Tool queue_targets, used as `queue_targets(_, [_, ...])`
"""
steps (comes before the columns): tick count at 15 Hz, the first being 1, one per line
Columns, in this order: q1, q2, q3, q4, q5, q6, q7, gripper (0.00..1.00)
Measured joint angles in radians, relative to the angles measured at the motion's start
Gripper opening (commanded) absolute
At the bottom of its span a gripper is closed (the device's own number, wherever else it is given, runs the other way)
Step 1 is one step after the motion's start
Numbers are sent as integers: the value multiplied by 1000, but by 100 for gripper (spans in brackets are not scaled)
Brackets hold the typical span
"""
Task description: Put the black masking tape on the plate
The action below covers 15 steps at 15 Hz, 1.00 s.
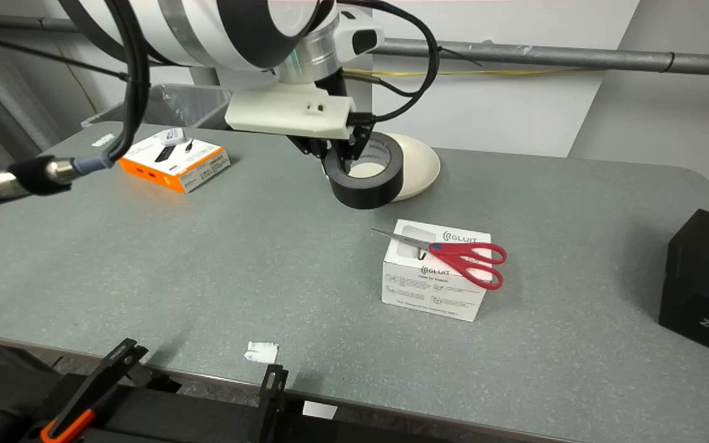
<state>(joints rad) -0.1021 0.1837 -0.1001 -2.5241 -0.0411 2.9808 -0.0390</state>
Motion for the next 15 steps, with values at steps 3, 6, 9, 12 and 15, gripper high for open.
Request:
queue_targets(3, [0, 1, 10, 2, 3, 0, 0, 6])
queue_targets(6, [-5, 11, 22, 8, 31, 1, 0, 6])
queue_targets(9, [-45, 41, 76, 91, 149, 1, -12, 6])
queue_targets(12, [-78, 114, 89, 236, 192, -2, -12, 6])
queue_targets(15, [-102, 227, 95, 384, 198, -5, -8, 6])
